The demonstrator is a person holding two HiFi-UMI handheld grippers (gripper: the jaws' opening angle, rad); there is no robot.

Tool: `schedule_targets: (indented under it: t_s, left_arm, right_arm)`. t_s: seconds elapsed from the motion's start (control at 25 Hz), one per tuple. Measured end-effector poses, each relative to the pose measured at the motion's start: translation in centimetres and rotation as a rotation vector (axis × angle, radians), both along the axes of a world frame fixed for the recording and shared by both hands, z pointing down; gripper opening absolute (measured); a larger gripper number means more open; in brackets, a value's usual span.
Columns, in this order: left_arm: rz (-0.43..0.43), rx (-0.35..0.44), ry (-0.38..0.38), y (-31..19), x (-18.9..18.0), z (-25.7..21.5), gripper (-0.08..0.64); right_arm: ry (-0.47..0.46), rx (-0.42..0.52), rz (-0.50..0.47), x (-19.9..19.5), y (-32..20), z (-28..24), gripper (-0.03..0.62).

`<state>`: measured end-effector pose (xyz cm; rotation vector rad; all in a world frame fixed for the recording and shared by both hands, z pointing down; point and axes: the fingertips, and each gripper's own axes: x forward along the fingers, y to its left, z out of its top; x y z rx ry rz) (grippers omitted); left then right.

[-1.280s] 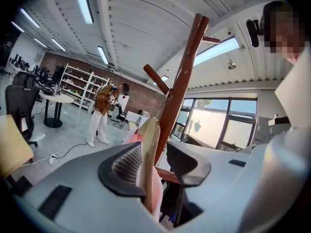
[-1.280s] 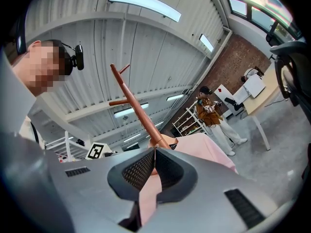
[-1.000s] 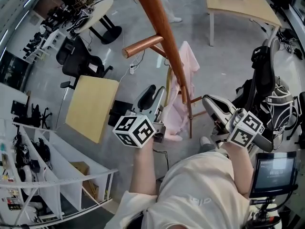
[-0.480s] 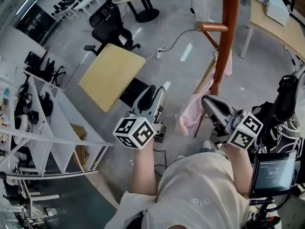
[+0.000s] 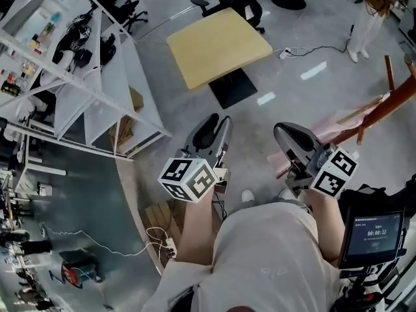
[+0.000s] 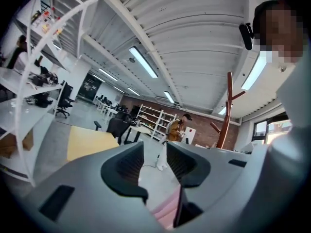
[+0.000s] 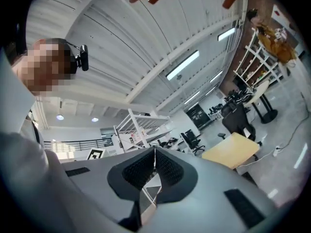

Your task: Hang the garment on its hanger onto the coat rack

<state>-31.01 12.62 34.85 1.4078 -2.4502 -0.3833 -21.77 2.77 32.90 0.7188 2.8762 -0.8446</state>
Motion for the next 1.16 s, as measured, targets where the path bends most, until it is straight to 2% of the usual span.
schedule_targets:
  t_s: [0.2,0.28,0.32,0.36,0.56,1.16]
  left_arm:
    - [-0.158,-0.001,0.018,7.4,-0.1,1.4,0.134]
    - [-0.208,0.031,0.029,9.6,-0.1,1.5,0.038]
    - [-0.227,0.050,0.030,10.3,-0.1,1.3,0.006]
    - [-0.236,0.064,0.030,10.8,0.0,1.1,0.006]
    - [-0.207,0.068,0.045,10.8,0.3,1.2,0.005]
    - [-0.095,0.026,0.085,6.4,0.5,3.2,0.005]
  right_arm:
    - [0.020,0.020,-0.172,-3.0,6.2,1.2,0.012]
    - [0.028,0.024,-0.214,-3.7,8.1,1.4,0.012]
    - [0.030,0.024,-0.230,-3.9,8.7,1.3,0.012]
    - [0.032,0.024,-0.241,-4.1,9.1,1.2,0.012]
    - [0.040,0.024,-0.246,-4.4,9.5,1.3,0.012]
    - [0.058,0.018,-0.161,-3.6,6.1,2.3,0.012]
